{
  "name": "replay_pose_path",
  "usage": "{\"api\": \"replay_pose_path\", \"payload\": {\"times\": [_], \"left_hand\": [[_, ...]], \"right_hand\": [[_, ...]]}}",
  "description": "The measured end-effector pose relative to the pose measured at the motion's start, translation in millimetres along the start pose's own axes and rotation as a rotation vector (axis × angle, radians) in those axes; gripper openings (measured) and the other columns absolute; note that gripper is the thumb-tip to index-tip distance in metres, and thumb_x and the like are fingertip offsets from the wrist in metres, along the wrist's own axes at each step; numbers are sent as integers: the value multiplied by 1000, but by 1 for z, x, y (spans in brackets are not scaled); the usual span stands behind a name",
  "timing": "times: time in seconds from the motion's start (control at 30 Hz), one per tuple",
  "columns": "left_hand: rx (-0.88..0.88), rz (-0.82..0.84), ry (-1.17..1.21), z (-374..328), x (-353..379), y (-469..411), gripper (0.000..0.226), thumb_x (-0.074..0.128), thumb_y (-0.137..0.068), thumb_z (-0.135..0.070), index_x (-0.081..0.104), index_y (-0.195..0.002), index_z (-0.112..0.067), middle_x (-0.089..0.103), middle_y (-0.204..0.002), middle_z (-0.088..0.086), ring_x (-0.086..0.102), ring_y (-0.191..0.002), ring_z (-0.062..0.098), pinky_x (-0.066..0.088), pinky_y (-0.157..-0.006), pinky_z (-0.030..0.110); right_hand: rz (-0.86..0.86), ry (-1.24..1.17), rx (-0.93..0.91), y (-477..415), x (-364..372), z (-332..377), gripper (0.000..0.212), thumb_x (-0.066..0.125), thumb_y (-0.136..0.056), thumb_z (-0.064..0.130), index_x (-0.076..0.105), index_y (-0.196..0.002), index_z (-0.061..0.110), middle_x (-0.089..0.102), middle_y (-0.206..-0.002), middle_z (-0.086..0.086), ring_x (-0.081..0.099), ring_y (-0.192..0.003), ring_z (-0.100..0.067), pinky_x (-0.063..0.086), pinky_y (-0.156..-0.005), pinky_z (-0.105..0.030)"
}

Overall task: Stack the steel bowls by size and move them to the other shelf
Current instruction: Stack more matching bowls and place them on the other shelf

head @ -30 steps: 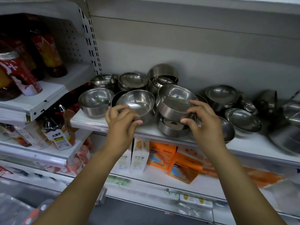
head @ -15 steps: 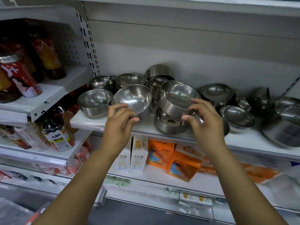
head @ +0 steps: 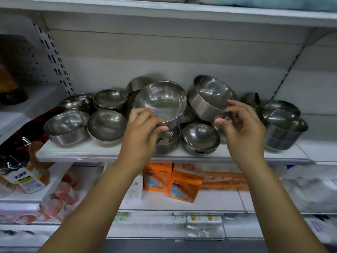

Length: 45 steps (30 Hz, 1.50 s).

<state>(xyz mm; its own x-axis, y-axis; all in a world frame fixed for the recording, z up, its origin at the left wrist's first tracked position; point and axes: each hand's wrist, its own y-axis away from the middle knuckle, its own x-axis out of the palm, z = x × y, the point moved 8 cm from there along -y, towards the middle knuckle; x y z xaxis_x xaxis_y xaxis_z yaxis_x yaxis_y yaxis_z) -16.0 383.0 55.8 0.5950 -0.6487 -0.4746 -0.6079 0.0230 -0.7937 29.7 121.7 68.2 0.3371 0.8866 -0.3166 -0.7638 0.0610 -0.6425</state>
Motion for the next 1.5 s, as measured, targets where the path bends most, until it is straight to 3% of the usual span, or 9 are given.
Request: {"api": "replay_pose_path", "payload": {"times": [0.3, 0.47, 0.53, 0.7, 0.87, 1.0, 1.2, 1.27, 1.5], "left_hand": [[89, 43, 176, -82, 106, -49, 11, 73, -91, -13, 74, -91, -2, 66, -92, 9, 53, -106, 24, 37, -97, 16], [-10, 9, 228, -112, 161, -66, 4, 74, -91, -9, 74, -92, -5, 65, -95, 6, 56, -100, 24, 37, -90, 11], [-65, -11, 220, -116, 177, -68, 2, 74, -92, -8, 75, -93, -6, 63, -95, 1, 53, -97, 20, 38, -85, 10], [-191, -69, 179, -121, 203, -75, 11, 75, -92, -13, 75, -101, -7, 60, -97, -5, 47, -91, 5, 36, -80, 5], [-266, -123, 124, -129, 211, -79, 11, 75, -92, -12, 75, -102, -6, 57, -96, -3, 47, -88, 2, 37, -78, 3], [-291, -124, 125, -137, 221, -80, 11, 75, -92, -11, 74, -101, -5, 57, -96, -2, 49, -86, 1, 37, -77, 1], [-282, -103, 148, -150, 235, -86, 10, 74, -93, -13, 75, -100, -6, 54, -90, -17, 49, -80, 1, 37, -77, 2], [-246, -85, 151, -157, 237, -90, 7, 75, -92, -12, 76, -99, -8, 52, -91, -23, 51, -83, -4, 36, -77, 1], [-146, 60, 205, -169, 252, -104, 6, 75, -93, -14, 76, -98, -11, 62, -92, -3, 53, -86, -7, 37, -75, 3]], "right_hand": [[-222, 171, 9, -18, -133, -57, 18, 79, -85, 13, 71, -101, 15, 65, -130, 3, 61, -124, -22, 51, -105, -50], [-217, 181, 40, -41, -192, -96, 28, 79, -86, 11, 67, -101, 31, 64, -126, 5, 63, -119, -21, 52, -105, -49], [-186, 166, 63, -53, -205, -111, 34, 80, -85, 10, 64, -98, 38, 63, -121, 8, 64, -116, -19, 52, -106, -46], [-21, 162, 126, -80, -207, -141, 27, 82, -85, 10, 66, -97, 27, 60, -104, 16, 63, -98, -14, 55, -96, -31], [163, 163, 113, -74, -188, -163, 25, 82, -84, 10, 68, -98, 26, 60, -103, 18, 62, -99, -16, 51, -92, -23], [200, 213, 56, -66, -188, -175, 23, 82, -83, 10, 69, -96, 24, 60, -105, 19, 60, -103, -15, 38, -89, -5], [261, 259, 5, -65, -190, -180, 21, 83, -84, 12, 73, -102, 16, 60, -115, 13, 60, -115, -22, 42, -99, -25], [283, 287, -6, -67, -190, -180, 24, 83, -84, 15, 74, -106, 15, 58, -118, 13, 59, -119, -22, 40, -100, -24], [257, 203, 78, -64, -202, -181, 48, 87, -79, 23, 69, -123, 24, 57, -127, 18, 51, -116, 2, 30, -95, 4]]}}
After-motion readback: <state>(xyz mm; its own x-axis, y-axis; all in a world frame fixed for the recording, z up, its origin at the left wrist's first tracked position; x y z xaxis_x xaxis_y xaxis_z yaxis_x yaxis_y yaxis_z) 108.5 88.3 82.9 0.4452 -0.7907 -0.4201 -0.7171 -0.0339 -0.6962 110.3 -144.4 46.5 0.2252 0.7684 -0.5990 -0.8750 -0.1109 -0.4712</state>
